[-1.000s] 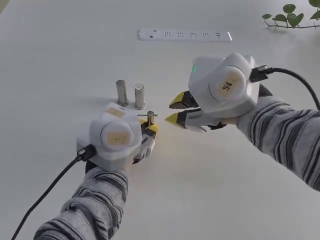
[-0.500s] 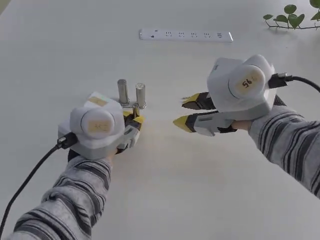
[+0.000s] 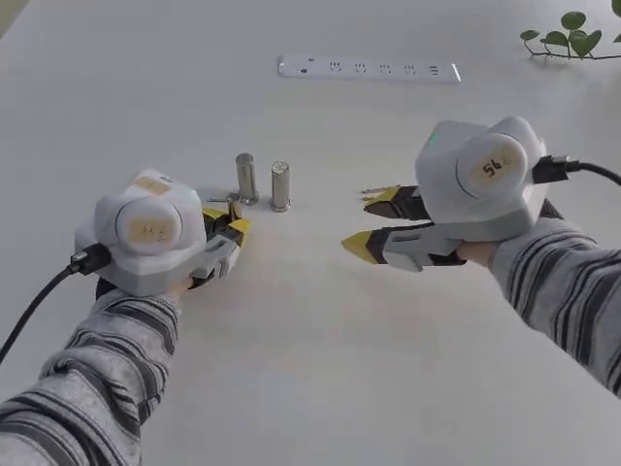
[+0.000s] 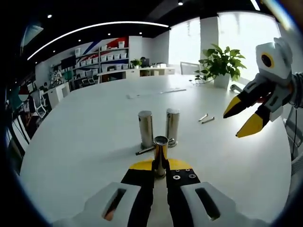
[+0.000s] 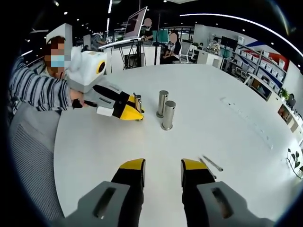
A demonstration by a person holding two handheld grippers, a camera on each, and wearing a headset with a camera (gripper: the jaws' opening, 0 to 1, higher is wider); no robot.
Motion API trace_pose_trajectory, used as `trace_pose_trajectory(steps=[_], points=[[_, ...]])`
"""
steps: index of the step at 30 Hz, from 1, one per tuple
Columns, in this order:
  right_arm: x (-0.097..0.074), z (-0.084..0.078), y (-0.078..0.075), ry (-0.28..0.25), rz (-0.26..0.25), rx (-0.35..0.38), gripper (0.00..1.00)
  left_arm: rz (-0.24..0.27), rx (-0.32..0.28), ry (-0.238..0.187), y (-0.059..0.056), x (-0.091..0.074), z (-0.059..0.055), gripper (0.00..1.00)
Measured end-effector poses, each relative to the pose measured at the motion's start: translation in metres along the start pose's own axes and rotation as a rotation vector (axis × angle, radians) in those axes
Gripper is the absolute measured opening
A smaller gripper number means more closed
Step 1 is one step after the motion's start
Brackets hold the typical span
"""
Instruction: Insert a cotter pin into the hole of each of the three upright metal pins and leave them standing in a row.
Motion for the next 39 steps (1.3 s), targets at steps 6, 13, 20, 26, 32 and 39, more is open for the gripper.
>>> trace_pose_trajectory(steps=[6, 13, 20, 26, 32, 39], points=[[0.0000, 0.0010, -0.0003, -0.009, -0.006, 0.011, 0.27, -0.011, 0.013, 0.001, 0.0015, 0.0002, -0.0015, 0.05], [0.0018, -0.0039, -0.0013, -0.002, -0.007, 0.036, 0.27, -0.021, 0.014, -0.005, 0.0007, 0.0002, -0.0017, 0.05], [0.0015, -0.0034, 0.0011, -0.009, -0.008, 0.054, 0.27, -0.015, -0.002, -0.009, 0.0012, 0.0010, -0.0014, 0.06], [0.0015, -0.0029, 0.0020, -0.011, -0.012, 0.067, 0.28, -0.008, -0.013, -0.004, 0.0013, 0.0022, -0.0029, 0.06], [0.0012, -0.0038, 0.0012, -0.016, -0.011, 0.088, 0.28, 0.005, -0.014, 0.016, 0.0027, 0.0015, -0.0083, 0.14], [0.0043, -0.0020, -0.0010, -0.046, -0.012, 0.123, 0.30, -0.017, -0.027, -0.003, 0.0007, -0.0048, -0.0035, 0.26]])
Point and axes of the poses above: the centre of the closed fingertips' face, and the gripper's own axes: x roughly forward along the fingers, y roughly to its left, z roughly out of its top, the point moved 4 cm from there along -x, roughly backward along the fingers, and after that the axes turned 8 degrees about -x, right-handed, at the moved point
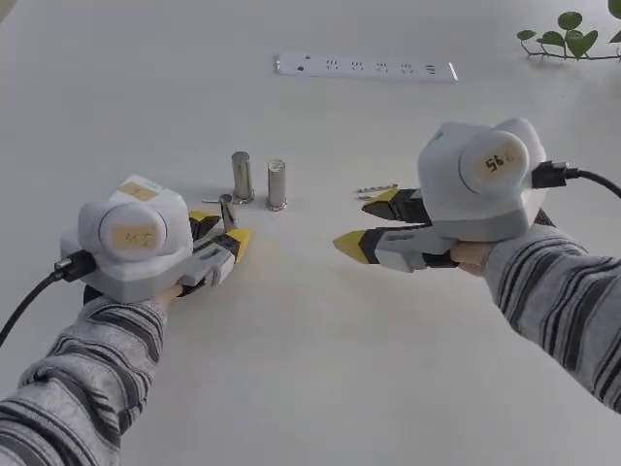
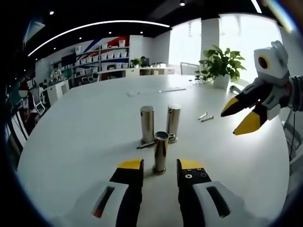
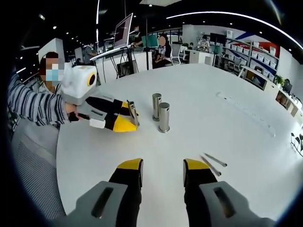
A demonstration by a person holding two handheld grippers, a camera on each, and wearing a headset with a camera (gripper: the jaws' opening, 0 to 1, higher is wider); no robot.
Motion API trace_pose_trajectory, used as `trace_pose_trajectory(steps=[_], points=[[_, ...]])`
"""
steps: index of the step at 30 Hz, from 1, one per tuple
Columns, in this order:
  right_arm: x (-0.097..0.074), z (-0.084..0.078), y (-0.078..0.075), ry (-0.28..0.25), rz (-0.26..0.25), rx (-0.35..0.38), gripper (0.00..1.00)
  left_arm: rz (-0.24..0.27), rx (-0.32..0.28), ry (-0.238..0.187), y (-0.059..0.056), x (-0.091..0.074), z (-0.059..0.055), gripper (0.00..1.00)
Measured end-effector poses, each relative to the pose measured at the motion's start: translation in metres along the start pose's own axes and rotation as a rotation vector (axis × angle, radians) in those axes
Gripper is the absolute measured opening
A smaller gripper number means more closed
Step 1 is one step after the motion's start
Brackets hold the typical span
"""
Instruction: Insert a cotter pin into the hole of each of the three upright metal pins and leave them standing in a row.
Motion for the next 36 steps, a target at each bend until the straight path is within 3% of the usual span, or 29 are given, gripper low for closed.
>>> trace_pose_trajectory(steps=[6, 18, 26, 36], points=[[0.006, 0.015, -0.005, -0.103, 0.002, 0.080, 0.32, -0.025, -0.041, -0.019, -0.001, -0.009, 0.006, 0.41], [0.031, 0.040, -0.008, -0.196, 0.001, 0.126, 0.34, -0.050, -0.013, -0.034, -0.006, -0.031, 0.014, 0.62], [0.049, 0.050, -0.009, -0.212, -0.009, 0.150, 0.31, 0.004, -0.010, -0.057, -0.005, -0.050, 0.018, 0.71], [0.077, 0.044, -0.008, -0.209, -0.010, 0.195, 0.26, 0.003, -0.011, -0.086, -0.012, -0.070, 0.022, 0.72]])
Point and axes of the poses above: the centre of the closed fingertips' face, and the gripper's own axes: x roughly forward along the fingers, y roughly to its left, z roughly out of its top, the point moved 4 cm from there along -x, roughly backward along the fingers, and after that the axes turned 8 degrees about -x, right-handed, at the moved point
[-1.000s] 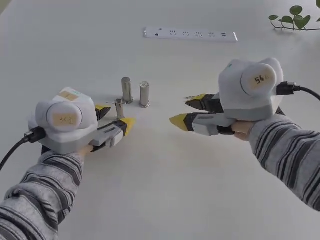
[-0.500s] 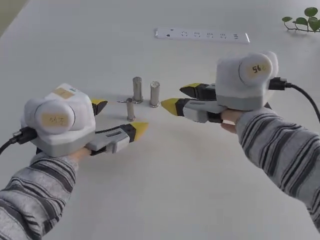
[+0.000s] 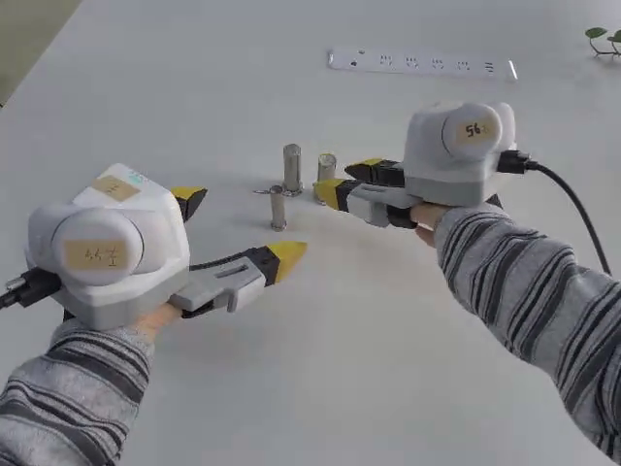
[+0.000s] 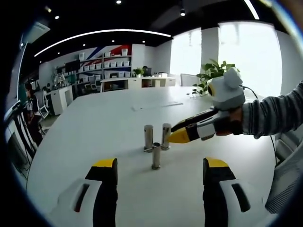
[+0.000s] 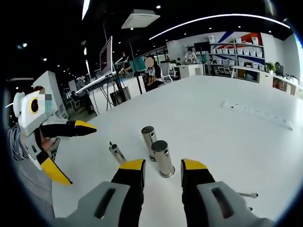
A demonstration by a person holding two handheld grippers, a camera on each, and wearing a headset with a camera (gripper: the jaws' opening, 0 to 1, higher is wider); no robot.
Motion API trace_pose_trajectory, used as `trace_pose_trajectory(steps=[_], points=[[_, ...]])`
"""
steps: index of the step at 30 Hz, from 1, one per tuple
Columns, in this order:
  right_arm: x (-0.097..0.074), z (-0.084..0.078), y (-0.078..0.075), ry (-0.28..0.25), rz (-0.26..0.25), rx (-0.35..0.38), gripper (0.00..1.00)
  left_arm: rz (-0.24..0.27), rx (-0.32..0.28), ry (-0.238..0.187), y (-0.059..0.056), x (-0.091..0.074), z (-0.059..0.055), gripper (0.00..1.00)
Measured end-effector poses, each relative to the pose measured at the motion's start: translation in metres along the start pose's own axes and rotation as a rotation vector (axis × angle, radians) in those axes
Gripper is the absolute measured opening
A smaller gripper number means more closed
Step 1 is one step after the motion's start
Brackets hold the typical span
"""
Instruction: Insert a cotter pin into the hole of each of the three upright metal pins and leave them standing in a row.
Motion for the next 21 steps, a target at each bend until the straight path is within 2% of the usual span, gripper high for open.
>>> trace_pose_trajectory(steps=[9, 12, 16, 19, 21], points=[[0.013, 0.001, 0.002, -0.001, 0.009, -0.017, 0.18, 0.007, -0.001, -0.008, -0.001, -0.007, 0.002, 0.71], [0.016, 0.000, -0.003, -0.009, 0.006, -0.017, 0.11, 0.004, -0.001, -0.004, -0.003, -0.008, 0.001, 0.70], [0.016, 0.001, -0.001, -0.011, -0.002, -0.030, 0.10, -0.002, 0.004, 0.001, -0.004, -0.009, 0.000, 0.68], [0.016, 0.002, 0.001, -0.017, -0.021, -0.068, 0.09, -0.001, 0.006, 0.004, -0.004, -0.010, 0.000, 0.68], [0.018, 0.003, -0.002, -0.018, -0.035, -0.079, 0.09, -0.002, 0.005, 0.008, -0.004, -0.010, -0.001, 0.68]])
Point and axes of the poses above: the centre of the closed fingertips' face, and the gripper's own axes: x roughly forward along the fingers, y roughly to its left, z roughly out of its top, the point moved 4 cm from there along -x, roughly backward along the fingers, and after that the axes turned 8 degrees about -x, right-handed, at the moved point
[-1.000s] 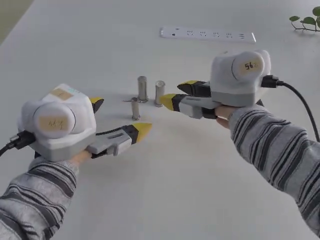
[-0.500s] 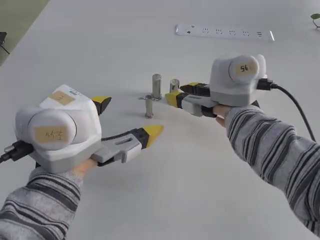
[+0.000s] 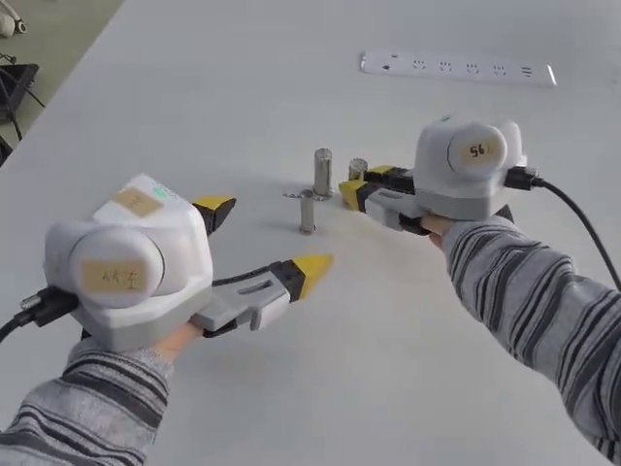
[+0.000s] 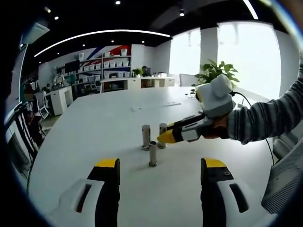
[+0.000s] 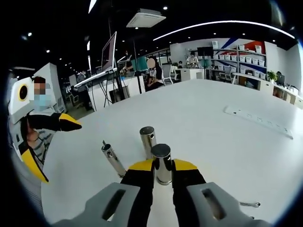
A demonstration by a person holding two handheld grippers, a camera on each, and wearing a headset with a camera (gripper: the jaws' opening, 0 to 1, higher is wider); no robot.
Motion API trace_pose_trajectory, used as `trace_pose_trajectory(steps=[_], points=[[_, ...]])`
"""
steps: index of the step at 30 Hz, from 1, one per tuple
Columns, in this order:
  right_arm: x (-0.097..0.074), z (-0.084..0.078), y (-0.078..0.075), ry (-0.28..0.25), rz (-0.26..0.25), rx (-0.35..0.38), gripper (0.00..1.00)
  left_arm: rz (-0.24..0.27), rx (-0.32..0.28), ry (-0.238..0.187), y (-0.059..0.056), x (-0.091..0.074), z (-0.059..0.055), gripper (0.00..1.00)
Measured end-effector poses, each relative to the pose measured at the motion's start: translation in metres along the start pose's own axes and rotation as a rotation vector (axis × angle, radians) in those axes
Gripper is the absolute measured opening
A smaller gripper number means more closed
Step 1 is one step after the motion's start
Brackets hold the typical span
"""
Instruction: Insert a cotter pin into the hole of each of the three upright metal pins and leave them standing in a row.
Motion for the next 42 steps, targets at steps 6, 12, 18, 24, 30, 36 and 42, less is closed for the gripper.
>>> trace_pose_trajectory(steps=[6, 12, 18, 24, 30, 36, 42], points=[[-0.008, 0.000, 0.001, 0.023, -0.070, -0.017, 0.08, 0.004, 0.004, 0.005, 0.001, -0.001, -0.001, 0.67], [-0.022, -0.003, 0.006, 0.046, -0.144, -0.036, 0.08, 0.004, 0.005, 0.000, 0.000, -0.001, 0.000, 0.67], [-0.036, -0.005, 0.011, 0.047, -0.221, 0.024, 0.08, -0.006, 0.009, -0.001, -0.005, -0.001, 0.001, 0.66], [-0.050, -0.005, 0.017, 0.052, -0.290, 0.049, 0.08, -0.011, 0.010, 0.003, -0.009, -0.002, -0.001, 0.66], [-0.058, -0.009, 0.028, 0.055, -0.285, 0.061, 0.08, -0.015, 0.008, 0.000, -0.012, -0.005, -0.001, 0.66], [-0.065, -0.015, 0.037, 0.064, -0.274, 0.050, 0.08, -0.009, 0.006, -0.003, -0.013, -0.009, -0.001, 0.66], [-0.069, -0.021, 0.047, 0.067, -0.261, 0.052, 0.08, -0.008, 0.006, 0.000, -0.014, -0.012, -0.002, 0.66]])
Point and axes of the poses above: the centre of the closed fingertips' face, and the gripper's own axes: x roughly forward along the fingers, y roughly to its left, z roughly out of its top, the point moved 4 cm from there along -x, roughly backward along the fingers, and after that the axes turned 8 degrees about -x, right-handed, at the moved point
